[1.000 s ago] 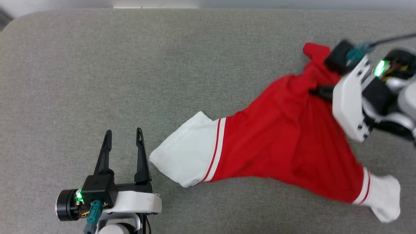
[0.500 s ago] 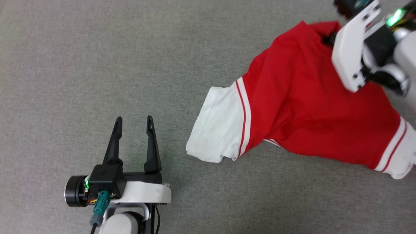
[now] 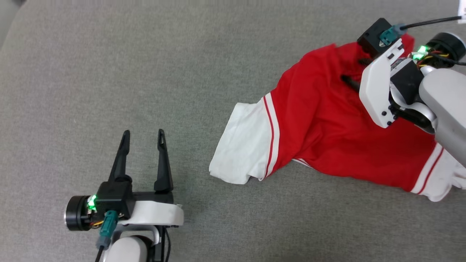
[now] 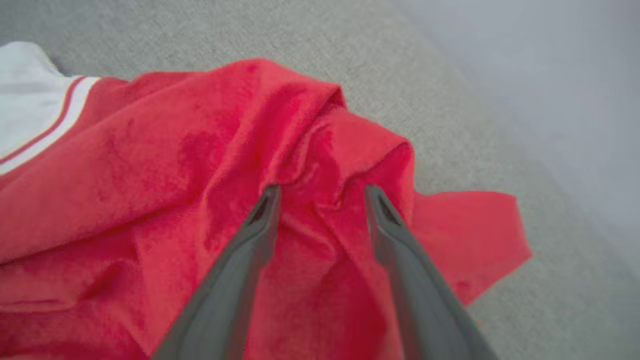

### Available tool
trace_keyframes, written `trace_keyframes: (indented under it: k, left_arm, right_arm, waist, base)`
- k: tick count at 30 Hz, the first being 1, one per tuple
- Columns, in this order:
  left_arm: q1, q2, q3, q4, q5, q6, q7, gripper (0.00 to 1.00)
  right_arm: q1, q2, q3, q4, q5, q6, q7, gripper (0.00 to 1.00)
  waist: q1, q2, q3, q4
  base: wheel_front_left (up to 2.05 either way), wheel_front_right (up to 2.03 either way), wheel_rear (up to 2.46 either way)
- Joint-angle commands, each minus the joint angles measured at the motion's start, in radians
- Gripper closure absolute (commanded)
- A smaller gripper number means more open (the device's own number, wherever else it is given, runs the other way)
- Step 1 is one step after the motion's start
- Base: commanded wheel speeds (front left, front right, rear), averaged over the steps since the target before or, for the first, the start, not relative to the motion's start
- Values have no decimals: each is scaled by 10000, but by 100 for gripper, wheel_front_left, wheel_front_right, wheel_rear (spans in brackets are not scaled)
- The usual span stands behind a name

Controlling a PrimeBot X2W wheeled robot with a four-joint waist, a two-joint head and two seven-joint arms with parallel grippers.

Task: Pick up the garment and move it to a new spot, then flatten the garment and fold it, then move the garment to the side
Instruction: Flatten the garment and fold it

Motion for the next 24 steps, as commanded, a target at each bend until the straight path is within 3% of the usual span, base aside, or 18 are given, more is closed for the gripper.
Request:
trace_keyframes:
  k: [1, 5, 11, 16, 20, 21, 24]
  left_arm:
    - [110, 79, 160, 39, 92, -81, -25, 0]
    - [126, 325, 495, 71, 200, -310, -25, 0]
    - [-92, 891, 836, 214, 300, -682, -25, 0]
    - [-450, 1409, 906, 560, 335, -1063, 39, 0]
    - [-1004, 1857, 727, 714, 431, -1437, 613, 0]
    - [-1321, 2009, 649, 814, 426, -1622, 949, 0]
    - [-1743, 2270, 499, 924, 351, -1977, 1622, 0]
  right_arm:
    - [142, -206, 17, -288, -125, -9, -430, 0]
    - [239, -652, -39, -910, -544, -9, -2164, 0]
    - [1036, -572, -1501, -789, -1436, -10, -5072, 0]
    - [2327, -78, -4117, -804, -2815, -9, -5817, 0]
    - [4345, 459, -6955, -2250, -4541, -9, -5824, 0]
    - [5364, 820, -8276, -3099, -5369, -9, -5828, 0]
    - [6940, 1472, -9690, -4266, -6323, -9, -5830, 0]
  waist:
    - [-1, -1, -448, -252]
    - [-1, -1, -970, -608]
    - [-1, -1, -1471, -1170]
    - [-1, -1, -1697, -1569]
    - [-1, -1, -1750, -1786]
    - [-1, -1, -1772, -1874]
    - [-1, -1, -1818, -1958]
  base:
    - [0, 0, 0]
    - [0, 0, 0]
    - [0, 0, 0]
    - [0, 0, 0]
    - [0, 0, 0]
    - [0, 0, 0]
    - [0, 0, 0]
